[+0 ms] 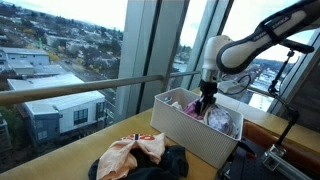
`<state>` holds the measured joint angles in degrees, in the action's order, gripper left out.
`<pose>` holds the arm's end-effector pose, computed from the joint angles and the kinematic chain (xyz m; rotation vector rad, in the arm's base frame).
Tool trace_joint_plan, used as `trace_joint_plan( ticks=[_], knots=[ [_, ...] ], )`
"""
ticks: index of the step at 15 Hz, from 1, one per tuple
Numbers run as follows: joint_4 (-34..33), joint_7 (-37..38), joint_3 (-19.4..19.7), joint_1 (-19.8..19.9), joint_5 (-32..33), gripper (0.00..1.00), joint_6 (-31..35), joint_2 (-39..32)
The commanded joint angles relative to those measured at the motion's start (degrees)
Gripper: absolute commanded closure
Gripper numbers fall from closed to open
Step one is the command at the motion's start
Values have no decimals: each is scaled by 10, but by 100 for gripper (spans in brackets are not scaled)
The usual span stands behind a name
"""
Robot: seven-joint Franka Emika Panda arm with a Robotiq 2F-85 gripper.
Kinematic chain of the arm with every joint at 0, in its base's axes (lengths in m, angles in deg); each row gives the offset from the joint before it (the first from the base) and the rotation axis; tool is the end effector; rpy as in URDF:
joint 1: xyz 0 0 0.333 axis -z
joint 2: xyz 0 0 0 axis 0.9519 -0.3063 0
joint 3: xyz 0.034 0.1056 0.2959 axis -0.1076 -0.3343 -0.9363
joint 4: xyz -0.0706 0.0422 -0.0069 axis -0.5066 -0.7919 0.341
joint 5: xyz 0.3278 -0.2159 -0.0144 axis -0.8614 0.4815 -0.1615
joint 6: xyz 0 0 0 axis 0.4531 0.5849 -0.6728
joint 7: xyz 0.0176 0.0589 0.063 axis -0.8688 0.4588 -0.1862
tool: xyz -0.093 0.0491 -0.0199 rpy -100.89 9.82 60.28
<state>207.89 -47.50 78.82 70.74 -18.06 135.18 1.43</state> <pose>0.5549 -0.0138 0.2353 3.0469 -0.1859 -0.2204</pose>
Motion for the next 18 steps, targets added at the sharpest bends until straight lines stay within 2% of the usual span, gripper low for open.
trace_joint_plan(
  ticks=[1, 6, 11, 13, 16, 18],
  knots=[
    [-6, -17, -23, -2, -34, 100, -36, 96],
    [-50, -15, -59, -26, -49, 100, -58, 180],
    [-112, -3, -112, -75, -29, 100, -73, 225],
    [-153, 8, -138, -98, -25, 100, -98, 225],
    [-222, 48, -181, -133, -10, 100, -141, 187],
    [-230, 59, -194, -145, -6, 100, -146, 161]
  ],
)
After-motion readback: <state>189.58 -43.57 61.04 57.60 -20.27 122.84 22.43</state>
